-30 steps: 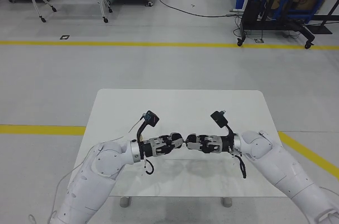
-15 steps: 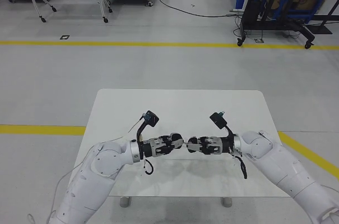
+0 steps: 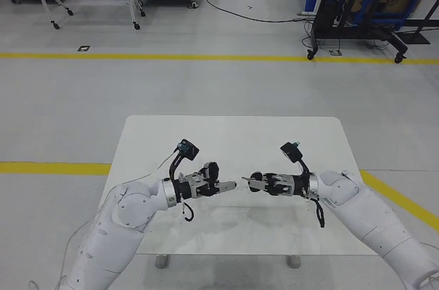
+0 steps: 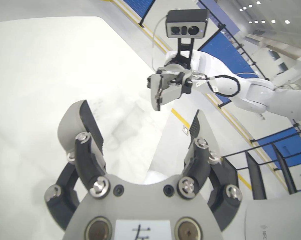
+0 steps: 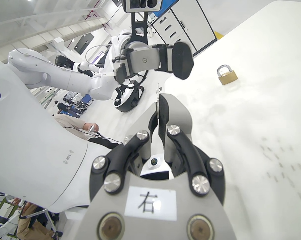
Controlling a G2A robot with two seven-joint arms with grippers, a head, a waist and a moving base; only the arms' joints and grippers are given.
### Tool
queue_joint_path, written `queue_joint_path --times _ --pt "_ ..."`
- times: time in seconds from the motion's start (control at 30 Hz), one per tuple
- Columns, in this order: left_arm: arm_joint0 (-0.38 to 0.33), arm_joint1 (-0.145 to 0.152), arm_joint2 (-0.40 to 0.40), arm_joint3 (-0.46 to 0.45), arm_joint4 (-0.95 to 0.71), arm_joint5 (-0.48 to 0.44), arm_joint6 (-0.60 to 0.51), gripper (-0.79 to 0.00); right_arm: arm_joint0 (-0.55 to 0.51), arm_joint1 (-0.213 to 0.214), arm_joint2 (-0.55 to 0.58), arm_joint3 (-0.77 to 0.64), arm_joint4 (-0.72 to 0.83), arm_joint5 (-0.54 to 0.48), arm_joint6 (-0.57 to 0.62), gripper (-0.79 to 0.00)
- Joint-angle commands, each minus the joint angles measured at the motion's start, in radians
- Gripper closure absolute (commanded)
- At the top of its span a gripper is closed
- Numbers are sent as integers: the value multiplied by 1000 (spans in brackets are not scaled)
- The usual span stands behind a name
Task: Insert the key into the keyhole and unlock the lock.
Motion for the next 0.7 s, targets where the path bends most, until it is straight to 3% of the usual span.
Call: queue_joint_path --times 0.0,0.17,0.37,0.47,0.6,0.67 --pt "17 13 -28 -45 131 17 -51 -785 0 0 0 0 0 0 0 0" --pt "69 42 -55 -119 429 25 -218 -785 0 0 0 0 0 0 0 0" --pt "82 52 -73 -84 581 98 -192 -770 0 0 0 0 0 0 0 0" --pt "81 50 -60 -61 673 181 -175 -674 0 0 0 0 0 0 0 0" --pt "54 45 -46 -11 645 208 -176 -563 0 0 0 0 0 0 0 0" --pt "41 43 -48 9 631 224 -159 -428 0 0 0 0 0 0 0 0"
